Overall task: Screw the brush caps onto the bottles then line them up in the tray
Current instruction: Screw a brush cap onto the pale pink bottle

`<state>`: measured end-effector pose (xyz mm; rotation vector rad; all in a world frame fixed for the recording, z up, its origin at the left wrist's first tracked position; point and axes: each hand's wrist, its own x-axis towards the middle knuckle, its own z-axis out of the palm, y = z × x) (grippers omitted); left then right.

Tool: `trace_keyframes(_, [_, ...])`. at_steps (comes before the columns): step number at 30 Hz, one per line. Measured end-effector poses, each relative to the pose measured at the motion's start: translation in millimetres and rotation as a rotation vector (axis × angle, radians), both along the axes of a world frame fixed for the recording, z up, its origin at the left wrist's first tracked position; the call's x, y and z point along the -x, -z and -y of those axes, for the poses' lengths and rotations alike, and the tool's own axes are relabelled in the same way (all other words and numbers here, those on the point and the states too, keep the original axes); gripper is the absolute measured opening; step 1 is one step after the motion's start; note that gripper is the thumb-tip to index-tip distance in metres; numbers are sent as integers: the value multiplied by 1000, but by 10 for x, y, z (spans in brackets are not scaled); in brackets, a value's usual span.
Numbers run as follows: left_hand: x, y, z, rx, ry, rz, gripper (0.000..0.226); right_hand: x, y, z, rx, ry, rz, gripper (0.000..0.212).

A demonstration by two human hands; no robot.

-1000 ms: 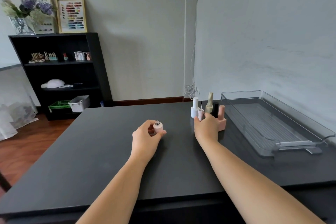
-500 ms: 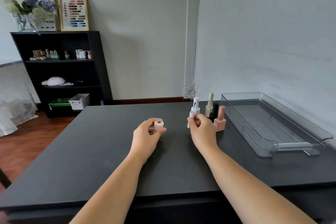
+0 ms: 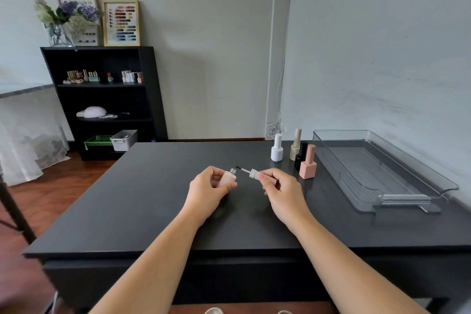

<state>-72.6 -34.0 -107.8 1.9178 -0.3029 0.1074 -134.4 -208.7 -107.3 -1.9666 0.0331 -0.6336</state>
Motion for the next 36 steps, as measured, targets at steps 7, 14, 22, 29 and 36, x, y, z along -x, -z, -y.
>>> trace_keyframes(7, [54, -16, 3, -61, 32, 64, 18, -4, 12, 31, -152, -4, 2, 7])
trace_keyframes(14, [76, -30, 5, -103, 64, 86, 21, -16, 33, 37, -156, 13, 24, 10])
trace_keyframes(22, [78, -34, 2, -105, 72, 101, 23, -14, 35, 26, -96, 45, 25, 12])
trace_keyframes(29, [98, -36, 8, -125, 83, 107, 25, 4, 10, -6, 54, 6, 5, 13])
trace_keyframes(36, [99, -35, 20, -172, 102, 134, 27, 2, 12, -40, 196, -67, -29, 24])
